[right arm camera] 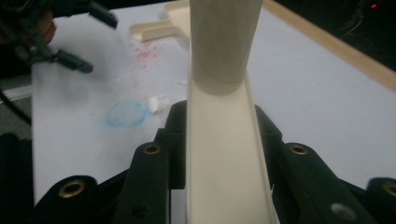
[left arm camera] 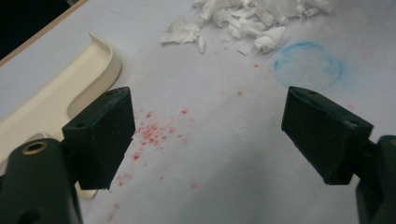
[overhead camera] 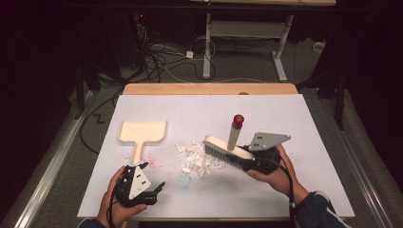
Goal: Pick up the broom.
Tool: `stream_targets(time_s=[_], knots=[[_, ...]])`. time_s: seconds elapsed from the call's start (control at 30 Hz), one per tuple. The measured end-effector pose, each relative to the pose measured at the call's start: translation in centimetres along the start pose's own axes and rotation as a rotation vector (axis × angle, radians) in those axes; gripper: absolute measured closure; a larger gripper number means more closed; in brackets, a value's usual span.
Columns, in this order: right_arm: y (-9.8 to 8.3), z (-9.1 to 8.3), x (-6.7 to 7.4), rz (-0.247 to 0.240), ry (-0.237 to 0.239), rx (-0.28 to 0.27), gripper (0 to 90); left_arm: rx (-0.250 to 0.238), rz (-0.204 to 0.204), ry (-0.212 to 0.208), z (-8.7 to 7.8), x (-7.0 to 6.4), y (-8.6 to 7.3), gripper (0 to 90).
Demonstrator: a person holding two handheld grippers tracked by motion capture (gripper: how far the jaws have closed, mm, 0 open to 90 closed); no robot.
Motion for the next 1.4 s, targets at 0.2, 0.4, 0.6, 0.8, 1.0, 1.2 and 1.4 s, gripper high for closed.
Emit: stream_targets(time_s=[0.2, 0.4, 0.6, 0.8, 1.0, 1.2, 1.4], knots=[[1.3, 2.6, -4.0, -0.011, -0.118, -0.003, 67.7, 0.009, 0.001, -0.008, 0.4, 0.1, 0.0, 16.4], [1.6, 8.2, -6.9, -0.056, -0.153, 0.053, 67.8, 0.019, 0.004, -0.02, 0.6, -0.1, -0.1, 16.4], [0.8, 12.3, -7.7, -0.081, -0.103, 0.094, 67.8, 0.029, 0.0, -0.025, 0.6, -0.1, -0.3, 16.4], [0.6, 12.6, -6.1, -0.141, -0.013, 0.123, 66.6, 0.028, 0.001, -0.022, 0.5, -0.2, -0.4, 16.4], [-0.2, 11.0, -3.6, -0.221, 0.109, 0.126, 66.3, 0.031, 0.01, -0.025, 0.5, -0.2, -0.3, 16.5], [0.3, 9.7, -3.4, -0.242, 0.104, 0.094, 67.6, 0.03, 0.011, -0.027, 0.6, -0.3, -0.2, 16.5], [1.6, 10.4, -5.0, -0.224, 0.063, 0.059, 67.6, 0.027, 0.006, -0.031, 0.7, -0.2, -0.2, 16.5]])
Point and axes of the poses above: each handheld gripper's, and its own axes: z roughly forward along the jaws, y roughly out of its top, x roughly to its left, the point moved 1 cm from there along z, roughly forward along the jaws, and after that the axes turned 7 degrees about y, right-handed, at the moved point
